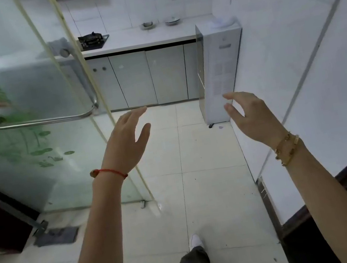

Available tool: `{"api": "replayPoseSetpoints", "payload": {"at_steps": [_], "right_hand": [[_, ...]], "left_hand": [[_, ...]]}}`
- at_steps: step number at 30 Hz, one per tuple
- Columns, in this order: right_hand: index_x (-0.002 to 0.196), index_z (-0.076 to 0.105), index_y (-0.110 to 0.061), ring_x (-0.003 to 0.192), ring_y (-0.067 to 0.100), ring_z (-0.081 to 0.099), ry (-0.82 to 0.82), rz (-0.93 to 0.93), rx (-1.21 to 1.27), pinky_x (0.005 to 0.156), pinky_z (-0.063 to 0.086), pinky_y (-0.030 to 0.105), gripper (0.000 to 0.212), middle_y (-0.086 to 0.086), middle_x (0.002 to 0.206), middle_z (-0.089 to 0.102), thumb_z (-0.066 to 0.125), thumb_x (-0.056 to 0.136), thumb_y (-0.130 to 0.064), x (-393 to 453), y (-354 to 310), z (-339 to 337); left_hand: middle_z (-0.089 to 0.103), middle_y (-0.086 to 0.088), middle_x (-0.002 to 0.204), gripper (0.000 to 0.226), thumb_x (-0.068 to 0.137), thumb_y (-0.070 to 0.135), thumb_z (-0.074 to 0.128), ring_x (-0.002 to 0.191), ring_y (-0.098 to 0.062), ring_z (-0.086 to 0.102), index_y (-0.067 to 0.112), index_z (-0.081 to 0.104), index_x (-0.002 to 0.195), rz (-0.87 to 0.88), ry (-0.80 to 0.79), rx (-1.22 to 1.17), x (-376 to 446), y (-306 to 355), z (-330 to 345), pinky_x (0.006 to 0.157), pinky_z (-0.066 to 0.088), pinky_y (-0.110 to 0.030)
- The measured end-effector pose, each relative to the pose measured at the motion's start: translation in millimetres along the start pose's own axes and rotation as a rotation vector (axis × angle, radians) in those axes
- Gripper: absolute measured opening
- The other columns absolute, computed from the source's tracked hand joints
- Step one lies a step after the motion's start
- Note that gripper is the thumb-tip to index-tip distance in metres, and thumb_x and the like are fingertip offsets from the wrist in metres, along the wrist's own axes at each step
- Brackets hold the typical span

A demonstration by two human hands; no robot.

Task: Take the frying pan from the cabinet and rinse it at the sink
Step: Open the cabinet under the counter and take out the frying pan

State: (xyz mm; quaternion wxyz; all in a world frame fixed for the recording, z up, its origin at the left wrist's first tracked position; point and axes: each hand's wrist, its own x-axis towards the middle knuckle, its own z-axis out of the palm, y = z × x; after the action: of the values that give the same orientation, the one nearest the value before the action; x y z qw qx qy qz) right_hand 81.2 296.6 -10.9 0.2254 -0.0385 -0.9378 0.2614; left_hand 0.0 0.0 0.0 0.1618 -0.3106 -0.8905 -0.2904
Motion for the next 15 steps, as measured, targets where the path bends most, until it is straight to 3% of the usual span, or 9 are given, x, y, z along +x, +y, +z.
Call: {"api": "replayPoseSetpoints", "payload": {"at_steps": [6, 15], "right_hand": [[0.134, 0.055, -0.011, 0.129, 0.021, 0.047, -0.01, 0.068, 0.031, 0.105, 0.031, 0.024, 0.038, 0.007, 0.134, 0.058, 0.046, 0.101, -0.028, 91, 20, 28], [0.136, 0.053, -0.014, 0.13, 0.018, 0.045, -0.028, 0.115, 0.047, 0.11, 0.033, 0.031, 0.039, 0.004, 0.136, 0.056, 0.043, 0.101, -0.031, 206, 58, 72]], "left_hand": [[0.053, 0.002, 0.138, 0.041, 0.099, 0.026, 0.048, 0.131, -0.012, 0.046, 0.018, 0.048, 0.139, -0.023, -0.035, -0.01, 89, -45, 28, 0.109, 0.035, -0.026], [0.054, 0.003, 0.138, 0.041, 0.099, 0.025, 0.048, 0.129, -0.011, 0.047, 0.02, 0.048, 0.139, -0.029, -0.082, -0.002, 205, -105, 78, 0.103, 0.03, -0.016]]}}
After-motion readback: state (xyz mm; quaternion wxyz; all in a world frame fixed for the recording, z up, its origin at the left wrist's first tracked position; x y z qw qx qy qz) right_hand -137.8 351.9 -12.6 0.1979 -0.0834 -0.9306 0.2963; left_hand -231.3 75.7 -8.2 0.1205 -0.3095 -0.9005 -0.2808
